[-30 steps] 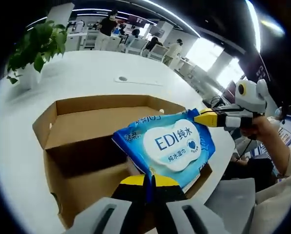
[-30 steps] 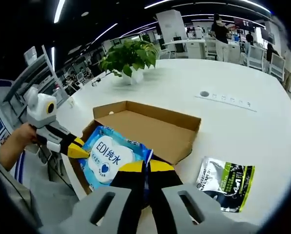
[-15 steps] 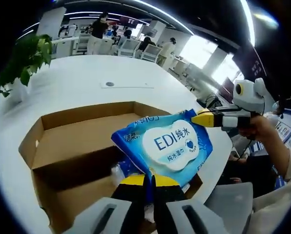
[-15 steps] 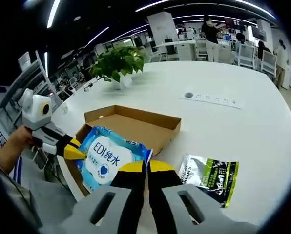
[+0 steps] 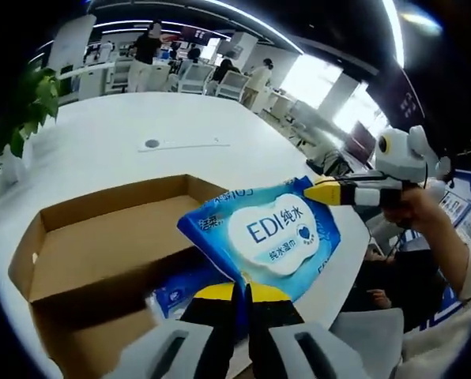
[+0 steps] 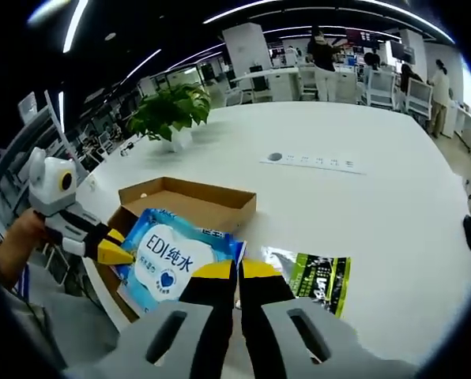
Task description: Operate the shoe box by opening the lid, removing the specified soft item, and placing it in the target area until the item is outside and the box remains undamaged.
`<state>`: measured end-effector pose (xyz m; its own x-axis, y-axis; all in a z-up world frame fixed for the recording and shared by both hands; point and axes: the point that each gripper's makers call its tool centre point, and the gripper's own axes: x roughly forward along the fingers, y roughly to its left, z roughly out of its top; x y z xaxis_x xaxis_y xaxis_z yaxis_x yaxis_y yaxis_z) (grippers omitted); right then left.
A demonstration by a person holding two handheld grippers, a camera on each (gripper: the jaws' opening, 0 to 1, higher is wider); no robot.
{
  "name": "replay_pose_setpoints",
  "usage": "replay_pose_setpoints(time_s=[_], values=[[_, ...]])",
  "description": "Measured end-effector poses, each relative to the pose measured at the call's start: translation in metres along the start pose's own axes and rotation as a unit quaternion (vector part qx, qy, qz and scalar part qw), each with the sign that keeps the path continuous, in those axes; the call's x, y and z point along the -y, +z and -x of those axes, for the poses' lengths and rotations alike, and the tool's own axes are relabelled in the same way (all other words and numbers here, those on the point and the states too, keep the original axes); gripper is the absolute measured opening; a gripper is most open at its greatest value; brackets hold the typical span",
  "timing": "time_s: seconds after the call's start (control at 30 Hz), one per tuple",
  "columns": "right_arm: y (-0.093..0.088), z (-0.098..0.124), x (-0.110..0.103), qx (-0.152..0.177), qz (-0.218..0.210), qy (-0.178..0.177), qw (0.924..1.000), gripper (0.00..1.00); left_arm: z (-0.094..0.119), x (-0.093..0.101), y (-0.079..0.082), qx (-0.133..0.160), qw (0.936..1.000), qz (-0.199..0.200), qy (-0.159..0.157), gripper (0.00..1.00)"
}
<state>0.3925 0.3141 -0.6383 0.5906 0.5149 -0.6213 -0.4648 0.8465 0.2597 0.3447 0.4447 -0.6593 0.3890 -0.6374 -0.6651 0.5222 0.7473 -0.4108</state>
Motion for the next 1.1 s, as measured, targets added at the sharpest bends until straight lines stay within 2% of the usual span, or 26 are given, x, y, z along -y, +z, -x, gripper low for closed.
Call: replay_pose_setpoints(time_s=[0.7,1.1], values=[[0.000,0.026,0.076,0.011,-0.024,-0.064,0.9976,0.00,-0.054,0.055,0.028,-0.008,0.9987,-0.041,-0.030,0.03],[-0.013,0.018,0.110,-0.002,-0.033,-0.086,0.9958,0.00,-0.089,0.060,0.030,-0.038,0.9965,-0.069,-0.028,0.03]])
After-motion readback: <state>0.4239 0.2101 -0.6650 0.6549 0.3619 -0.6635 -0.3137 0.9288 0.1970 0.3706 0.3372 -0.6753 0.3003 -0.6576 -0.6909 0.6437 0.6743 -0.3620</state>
